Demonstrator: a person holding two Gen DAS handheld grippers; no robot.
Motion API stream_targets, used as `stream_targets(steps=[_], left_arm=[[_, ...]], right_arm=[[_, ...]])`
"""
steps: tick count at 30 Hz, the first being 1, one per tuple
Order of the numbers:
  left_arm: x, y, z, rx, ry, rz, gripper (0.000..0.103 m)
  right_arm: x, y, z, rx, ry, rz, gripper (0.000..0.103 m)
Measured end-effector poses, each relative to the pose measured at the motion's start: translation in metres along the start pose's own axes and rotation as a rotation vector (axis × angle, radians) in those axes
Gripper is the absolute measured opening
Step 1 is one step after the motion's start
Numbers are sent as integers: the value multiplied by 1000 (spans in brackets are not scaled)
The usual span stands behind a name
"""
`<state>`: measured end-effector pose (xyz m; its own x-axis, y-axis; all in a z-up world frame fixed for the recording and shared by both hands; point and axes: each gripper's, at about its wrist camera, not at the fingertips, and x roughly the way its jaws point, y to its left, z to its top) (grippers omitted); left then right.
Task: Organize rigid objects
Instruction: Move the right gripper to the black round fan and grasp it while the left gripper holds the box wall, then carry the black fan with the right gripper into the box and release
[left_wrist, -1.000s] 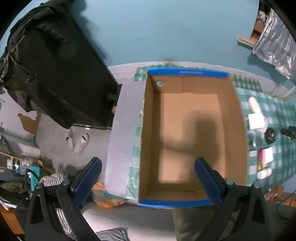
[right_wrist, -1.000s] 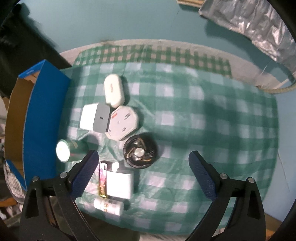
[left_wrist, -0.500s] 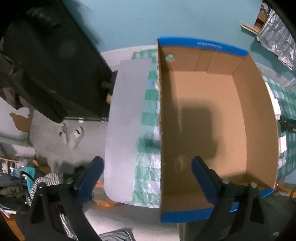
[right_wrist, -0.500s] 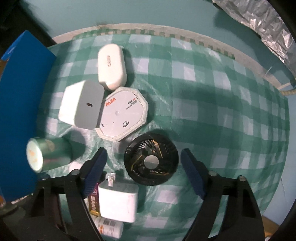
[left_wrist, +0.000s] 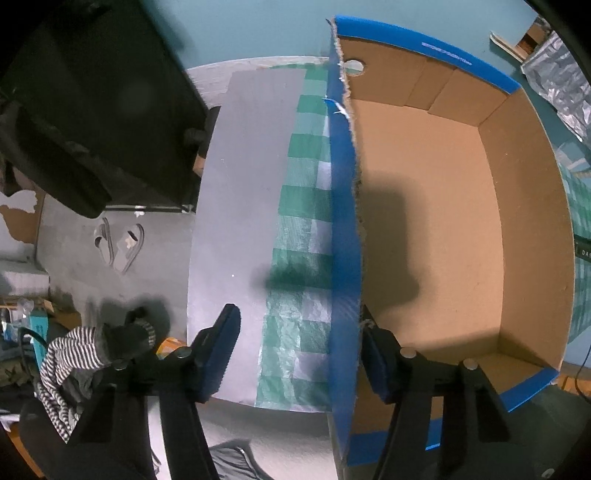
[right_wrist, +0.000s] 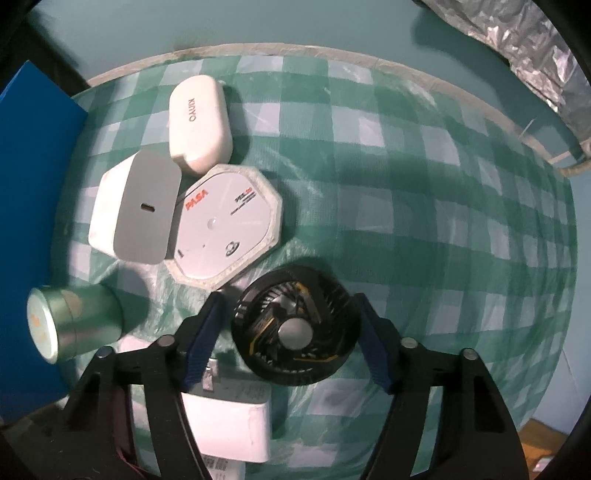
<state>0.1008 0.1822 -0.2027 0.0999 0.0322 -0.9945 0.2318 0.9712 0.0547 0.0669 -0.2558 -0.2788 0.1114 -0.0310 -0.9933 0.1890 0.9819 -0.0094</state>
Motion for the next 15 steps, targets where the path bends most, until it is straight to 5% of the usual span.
stream_targets(steps=[3,10,15], left_arm=[[2,-6,-1,22,2,19,53],[9,-15,-1,30,38,-7,22],[9,-20,-2,37,45,-11,13]], right_arm=[[-4,-3,5,-12,-15,-1,61],[-5,-11,9,34,-8,56,61],[-13,-8,5,11,-19,63,61]])
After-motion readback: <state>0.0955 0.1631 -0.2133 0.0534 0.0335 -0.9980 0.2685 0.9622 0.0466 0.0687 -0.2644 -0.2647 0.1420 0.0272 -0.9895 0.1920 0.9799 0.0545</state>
